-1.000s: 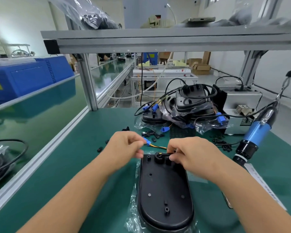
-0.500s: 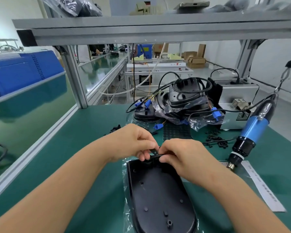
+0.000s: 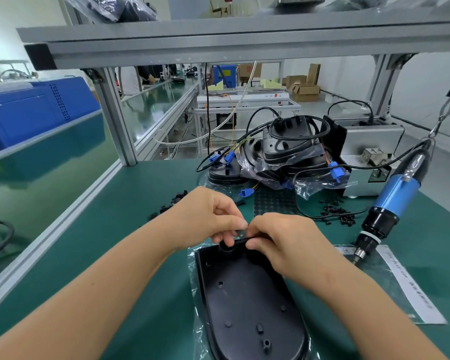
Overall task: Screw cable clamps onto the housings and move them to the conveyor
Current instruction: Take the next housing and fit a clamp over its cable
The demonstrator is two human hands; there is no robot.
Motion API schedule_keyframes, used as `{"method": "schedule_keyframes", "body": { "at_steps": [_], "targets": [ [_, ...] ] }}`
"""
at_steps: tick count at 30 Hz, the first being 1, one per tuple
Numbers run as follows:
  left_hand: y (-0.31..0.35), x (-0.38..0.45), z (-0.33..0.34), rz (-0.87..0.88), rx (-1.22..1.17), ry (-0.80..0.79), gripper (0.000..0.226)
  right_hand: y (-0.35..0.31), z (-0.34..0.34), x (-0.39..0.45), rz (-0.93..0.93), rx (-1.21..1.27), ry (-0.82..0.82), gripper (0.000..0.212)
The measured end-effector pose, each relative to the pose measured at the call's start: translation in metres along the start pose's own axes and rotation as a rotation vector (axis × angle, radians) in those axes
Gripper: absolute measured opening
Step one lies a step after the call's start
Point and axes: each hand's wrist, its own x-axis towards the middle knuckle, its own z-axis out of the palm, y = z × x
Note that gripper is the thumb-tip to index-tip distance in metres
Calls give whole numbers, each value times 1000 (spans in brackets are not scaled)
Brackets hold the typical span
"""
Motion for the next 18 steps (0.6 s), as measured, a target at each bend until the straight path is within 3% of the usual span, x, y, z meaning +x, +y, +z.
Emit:
{"method": "schedule_keyframes", "body": {
  "at_steps": [5,9,18],
  "targets": [
    [-1,-13,-2,62,83,5,11,-3,0,-3,-10,20,34,10],
    [-3,-17,0,41,28,89,8,-4,0,-3,16,17,44,11],
    [-2,-23,2,7,-7,79,9,-4,1,-4,34,2,33,15]
  ]
}}
